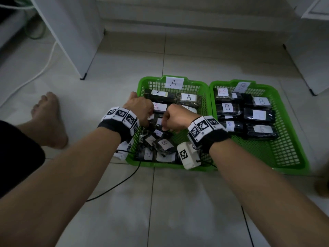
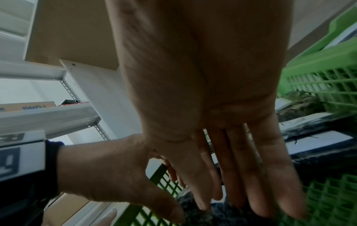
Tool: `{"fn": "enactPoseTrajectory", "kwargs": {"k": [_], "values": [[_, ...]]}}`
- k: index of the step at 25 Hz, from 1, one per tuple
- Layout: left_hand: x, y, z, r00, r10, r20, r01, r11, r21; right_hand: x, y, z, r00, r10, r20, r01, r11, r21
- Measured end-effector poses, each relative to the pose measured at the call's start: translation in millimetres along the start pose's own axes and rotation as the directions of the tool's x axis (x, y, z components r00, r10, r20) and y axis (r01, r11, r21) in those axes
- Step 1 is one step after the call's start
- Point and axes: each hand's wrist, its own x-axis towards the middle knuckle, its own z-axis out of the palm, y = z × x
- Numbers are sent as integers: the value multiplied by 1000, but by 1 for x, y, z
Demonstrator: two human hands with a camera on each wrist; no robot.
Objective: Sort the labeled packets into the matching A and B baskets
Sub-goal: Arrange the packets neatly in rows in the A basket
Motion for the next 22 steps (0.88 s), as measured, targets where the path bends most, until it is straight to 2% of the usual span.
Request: {"fn": "enactPoseTrajectory", "kwargs": {"k": [2,4,7,11,14,18,20,22], "values": [[-8,2,-3,999,34,-13,-36,988,-150,-13,2,3,997,18,78,-21,999,32],[-15,6,-7,994,95,54,-76,956,-283,-23,2,11,986,-2,165,8,999,-34],[-23,17,-8,960,128,247,-68,969,-238,-35,0,24,981,-24,193,58,983,-172],[-27,27,0,947,90,310,-42,986,-158,-48,9,31,983,-17,185,49,984,-172],[-26,28,3,932,51,359,1,990,-143,-50,22,20,996,13,92,4,983,-184],[-28,28,4,926,55,374,-20,995,-96,-51,40,5,998,50,-32,-58,943,-326],[-30,28,5,917,40,396,-5,996,-91,-55,35,7,997,32,-66,-56,913,-405],[-32,30,4,903,35,429,6,996,-92,-54,23,16,997,-32,-67,0,897,-442]]}}
